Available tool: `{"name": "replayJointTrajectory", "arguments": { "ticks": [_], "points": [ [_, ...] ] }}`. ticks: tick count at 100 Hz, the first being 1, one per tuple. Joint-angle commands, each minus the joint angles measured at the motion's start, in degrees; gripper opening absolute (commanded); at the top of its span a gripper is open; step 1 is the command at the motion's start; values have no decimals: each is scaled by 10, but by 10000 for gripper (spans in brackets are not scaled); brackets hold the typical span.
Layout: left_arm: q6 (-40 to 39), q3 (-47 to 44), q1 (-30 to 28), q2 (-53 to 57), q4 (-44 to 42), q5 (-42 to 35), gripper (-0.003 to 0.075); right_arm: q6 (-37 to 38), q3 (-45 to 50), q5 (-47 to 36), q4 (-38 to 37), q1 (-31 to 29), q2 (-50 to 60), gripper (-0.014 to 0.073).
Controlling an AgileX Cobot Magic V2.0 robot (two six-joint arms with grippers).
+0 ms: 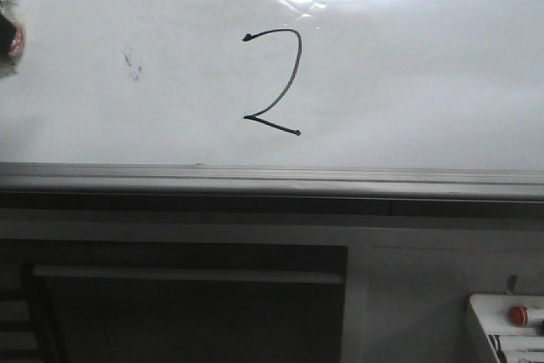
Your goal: Write number 2 on whiteboard
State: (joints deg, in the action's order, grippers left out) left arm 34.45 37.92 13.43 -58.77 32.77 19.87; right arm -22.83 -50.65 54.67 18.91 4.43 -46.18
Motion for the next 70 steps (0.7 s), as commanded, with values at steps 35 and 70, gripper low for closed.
{"name": "replayJointTrajectory", "arguments": {
  "ticks": [35, 70],
  "points": [
    [-336, 110, -1, 85, -417, 203, 394, 147, 1, -68, -97, -4, 26, 280],
    [-340, 30, 9, 200, -381, 55, 388, 191, 93, -158, -118, -4, 163, 276]
  ]
}}
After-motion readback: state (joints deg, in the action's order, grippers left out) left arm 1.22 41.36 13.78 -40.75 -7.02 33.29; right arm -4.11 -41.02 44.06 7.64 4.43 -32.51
